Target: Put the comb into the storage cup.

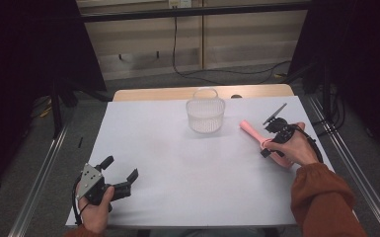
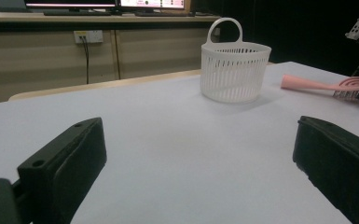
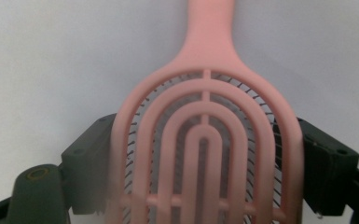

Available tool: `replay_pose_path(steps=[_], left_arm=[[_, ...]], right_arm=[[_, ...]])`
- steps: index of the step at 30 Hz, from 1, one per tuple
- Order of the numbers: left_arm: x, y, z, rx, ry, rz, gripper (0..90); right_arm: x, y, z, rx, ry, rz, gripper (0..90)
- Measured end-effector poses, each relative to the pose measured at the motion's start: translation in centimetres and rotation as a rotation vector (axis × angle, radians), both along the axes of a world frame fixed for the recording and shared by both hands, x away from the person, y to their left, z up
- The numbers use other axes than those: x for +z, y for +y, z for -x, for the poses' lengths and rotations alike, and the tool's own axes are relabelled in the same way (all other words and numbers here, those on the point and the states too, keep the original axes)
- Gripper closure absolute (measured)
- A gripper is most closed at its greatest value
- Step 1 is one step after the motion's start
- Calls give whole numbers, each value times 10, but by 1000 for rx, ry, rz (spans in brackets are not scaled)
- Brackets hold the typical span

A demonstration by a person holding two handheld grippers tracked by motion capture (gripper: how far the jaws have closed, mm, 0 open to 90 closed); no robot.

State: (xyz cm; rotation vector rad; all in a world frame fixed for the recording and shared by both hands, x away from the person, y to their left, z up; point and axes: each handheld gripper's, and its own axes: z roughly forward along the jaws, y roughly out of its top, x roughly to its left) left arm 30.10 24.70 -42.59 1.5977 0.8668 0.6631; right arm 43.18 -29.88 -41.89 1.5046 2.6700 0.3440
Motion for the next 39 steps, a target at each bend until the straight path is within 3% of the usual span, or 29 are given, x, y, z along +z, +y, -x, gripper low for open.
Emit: replay_pose_path(steps=[6, 7, 15, 19, 22, 32, 39], left_arm=[[0, 0, 0, 1, 1, 6, 28], [0, -1, 0, 0, 1, 6, 28], [0, 0, 0, 0, 1, 3, 28], [0, 0, 0, 0, -4, 0, 28], [0, 0, 0, 1, 0, 2, 28], [0, 0, 0, 0, -1, -1, 28], [0, 0, 0, 0, 0, -3, 28]], right_arm=[[0, -1, 1, 11, -1, -3, 144], [0, -1, 1, 8, -8, 3, 111], [-4, 1, 0, 11, 11, 43, 103], [-5, 1, 1, 16, 16, 49, 115], [-7, 1, 1, 23, 35, 43, 178], [-2, 2, 3, 8, -13, 60, 194], [1, 0, 6, 5, -42, 44, 196]])
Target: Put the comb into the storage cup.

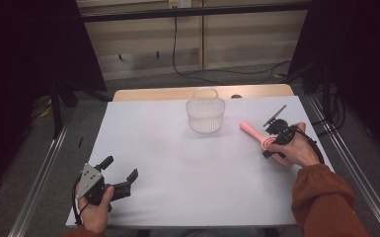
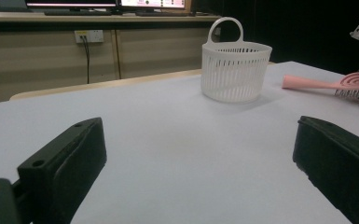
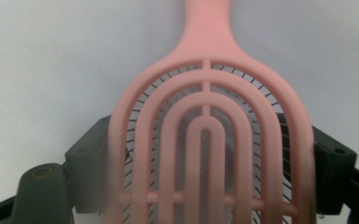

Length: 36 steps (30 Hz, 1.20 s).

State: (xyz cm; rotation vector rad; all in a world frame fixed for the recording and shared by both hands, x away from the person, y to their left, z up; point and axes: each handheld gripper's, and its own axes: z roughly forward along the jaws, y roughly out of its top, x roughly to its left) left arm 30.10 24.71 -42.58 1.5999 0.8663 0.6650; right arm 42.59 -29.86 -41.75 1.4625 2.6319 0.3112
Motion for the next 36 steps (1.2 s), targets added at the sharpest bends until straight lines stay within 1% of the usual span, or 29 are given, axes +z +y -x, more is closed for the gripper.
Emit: replay_pose_path(steps=[1, 2, 3, 4, 6, 12, 16, 17, 18, 20, 21, 25, 27, 29, 31, 35, 36], left_arm=[[0, 0, 0, -1, 1, 2, 28], [0, 0, 0, 0, 1, 1, 28], [0, 0, 0, 0, 2, 2, 28], [0, -1, 0, 1, 1, 4, 28], [0, -1, 0, 2, 2, 8, 28], [0, -1, 0, 1, 1, 8, 28], [0, -1, 0, 0, 2, 9, 28], [0, -1, 0, 1, 2, 8, 28], [0, -1, 0, 1, 3, 8, 28], [-1, -1, 0, 1, 3, 7, 28], [0, -1, 0, 0, 2, 3, 28], [-1, -1, -1, 1, 2, 5, 28], [-1, -1, -1, 1, 2, 2, 28], [0, -1, -1, 1, 2, 2, 28], [-1, -1, 0, 1, 2, 7, 28], [0, -1, 0, 1, 3, 5, 28], [0, -1, 0, 2, 3, 5, 28]], right_arm=[[0, -1, 0, 10, -6, 2, 197], [2, -1, 1, 0, -15, 0, 197], [2, -1, 1, -1, -7, -6, 197], [3, -1, 2, -1, -10, -14, 197], [4, -2, 2, 1, -11, -10, 198], [9, -4, 4, -13, -40, -27, 199], [12, -6, 6, -16, -42, -43, 199], [13, -7, 6, -14, -49, -39, 200], [13, -8, 7, -7, -44, -41, 200], [15, -8, 8, -19, -53, -43, 200], [15, -8, 8, -18, -46, -50, 200], [18, -9, 9, -16, -65, -49, 201], [20, -10, 10, -23, -67, -57, 201], [21, -11, 11, -17, -70, -62, 201], [23, -11, 12, -24, -69, -66, 201], [26, -13, 14, -26, -85, -76, 201], [26, -13, 15, -31, -81, -80, 202]])
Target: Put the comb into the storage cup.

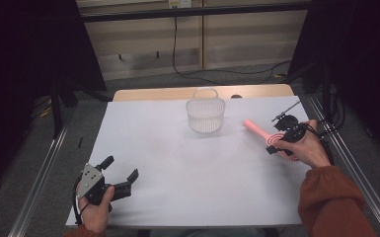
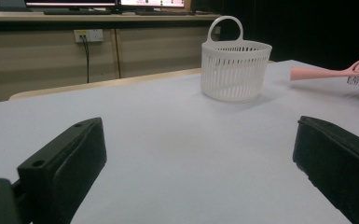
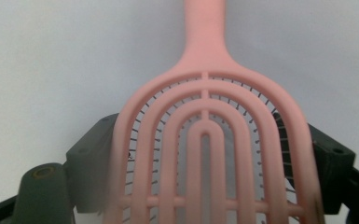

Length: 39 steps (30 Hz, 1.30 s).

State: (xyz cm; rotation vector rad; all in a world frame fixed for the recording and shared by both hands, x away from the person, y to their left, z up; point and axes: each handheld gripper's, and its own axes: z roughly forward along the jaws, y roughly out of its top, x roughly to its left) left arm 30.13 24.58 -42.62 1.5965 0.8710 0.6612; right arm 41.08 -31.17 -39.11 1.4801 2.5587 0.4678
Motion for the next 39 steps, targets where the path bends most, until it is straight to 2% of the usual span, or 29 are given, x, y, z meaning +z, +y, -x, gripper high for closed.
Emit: replay_pose_path(steps=[13, 20, 23, 26, 30, 39], left_arm=[[0, -2, -1, -7, 2, 8, 28], [6, -12, -7, -51, 5, 1, 16], [10, -18, -8, -90, 45, 48, 17], [17, -27, -9, -100, 6, 35, 16], [24, -37, -12, -134, -28, 16, 14], [26, -66, -21, -221, -26, -32, 12]], right_arm=[[8, -4, 10, -6, -26, -31, 202], [13, -2, 17, 7, -48, -44, 203], [16, 1, 21, 14, -57, -54, 203], [19, 3, 24, 26, -69, -57, 203], [20, 9, 27, 37, -77, -77, 203], [23, 27, 34, 109, -73, -96, 204]])
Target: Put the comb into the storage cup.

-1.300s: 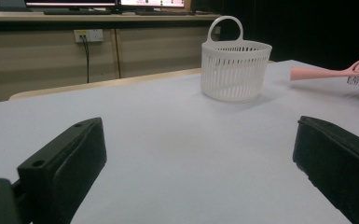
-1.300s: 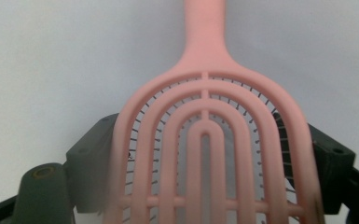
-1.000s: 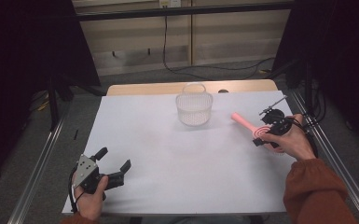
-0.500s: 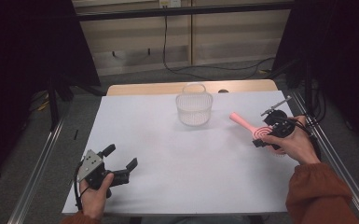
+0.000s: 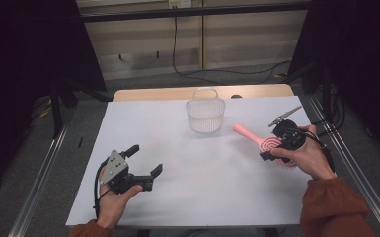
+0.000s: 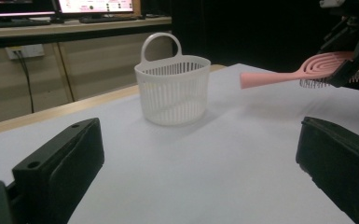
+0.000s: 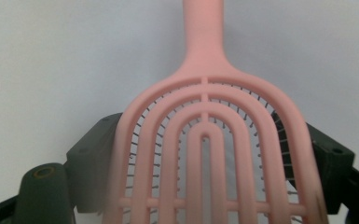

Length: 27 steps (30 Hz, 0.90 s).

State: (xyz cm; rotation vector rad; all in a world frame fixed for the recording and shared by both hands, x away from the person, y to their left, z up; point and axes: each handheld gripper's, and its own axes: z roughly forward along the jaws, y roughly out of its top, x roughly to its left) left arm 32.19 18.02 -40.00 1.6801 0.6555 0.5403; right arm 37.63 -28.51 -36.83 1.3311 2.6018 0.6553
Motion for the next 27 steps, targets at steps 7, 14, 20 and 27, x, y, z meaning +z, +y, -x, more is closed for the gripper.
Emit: replay_pose_path(steps=[7, 14, 20, 27], left_arm=[[4, -22, -5, -58, -5, -9, 17], [3, -42, -6, -95, -51, -52, 20], [-3, -54, -12, -136, -37, -71, 23], [-9, -71, -20, -173, -25, -115, 28]], right_arm=[[2, 4, 5, 9, -10, -37, 204], [-2, 7, 7, 17, 4, -56, 204], [-3, 14, 8, 36, 8, -73, 204], [-3, 28, 7, 82, 19, -81, 204]])
